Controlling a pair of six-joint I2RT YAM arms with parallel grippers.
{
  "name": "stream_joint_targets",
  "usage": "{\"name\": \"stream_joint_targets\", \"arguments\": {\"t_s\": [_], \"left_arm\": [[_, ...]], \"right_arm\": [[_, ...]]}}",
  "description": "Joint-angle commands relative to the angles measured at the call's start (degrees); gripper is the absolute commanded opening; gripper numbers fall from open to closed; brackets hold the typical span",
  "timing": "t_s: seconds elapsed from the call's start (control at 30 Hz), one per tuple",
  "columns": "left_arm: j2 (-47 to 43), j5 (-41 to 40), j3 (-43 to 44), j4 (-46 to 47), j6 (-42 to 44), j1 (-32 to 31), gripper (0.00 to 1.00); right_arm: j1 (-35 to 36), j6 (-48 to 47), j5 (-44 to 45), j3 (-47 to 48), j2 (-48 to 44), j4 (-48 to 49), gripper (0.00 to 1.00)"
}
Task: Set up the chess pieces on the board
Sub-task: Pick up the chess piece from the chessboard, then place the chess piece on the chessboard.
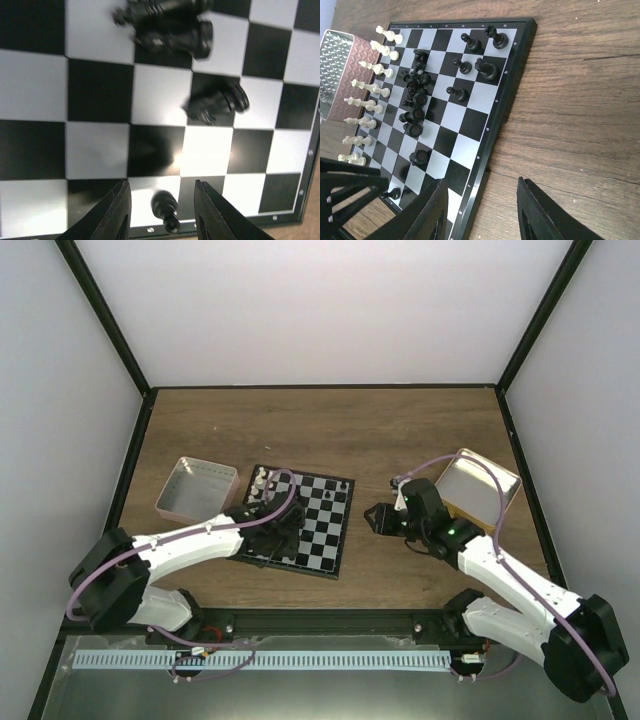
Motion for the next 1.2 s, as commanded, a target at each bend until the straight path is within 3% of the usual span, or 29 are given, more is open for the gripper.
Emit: {"name": "stream_joint_targets", "arguments": {"t_s": [0.0, 0.5, 0.77, 0.97, 1.17], "left_arm": [[0.9, 4.4, -1.0, 0.1, 1.2, -2.4, 0.37], [5.1, -0.9, 4.3, -4.2, 3.1, -3.2, 0.06], [8.5, -1.3, 14.4, -4.7, 9.6, -5.0, 0.05], [18.5, -4.1, 23.9, -4.7, 13.7, -4.5, 0.05], [27.3, -6.2, 29.8, -5.8, 16.6, -2.6, 0.05]], "right_arm": [[-0.2, 0.6, -0.4, -0.1, 1.1, 1.7, 0.39], [-0.2, 0.5, 0.3, 0.9, 2.7, 1.9, 0.38], [-0.2, 5.2, 10.9, 2.0, -3.0, -1.8, 0.39], [-0.3, 8.3, 17.3, 0.6, -8.0, -2.9, 0.40], [-0.2, 12.5, 19.5, -3.6, -7.4, -1.3, 0.41]]}}
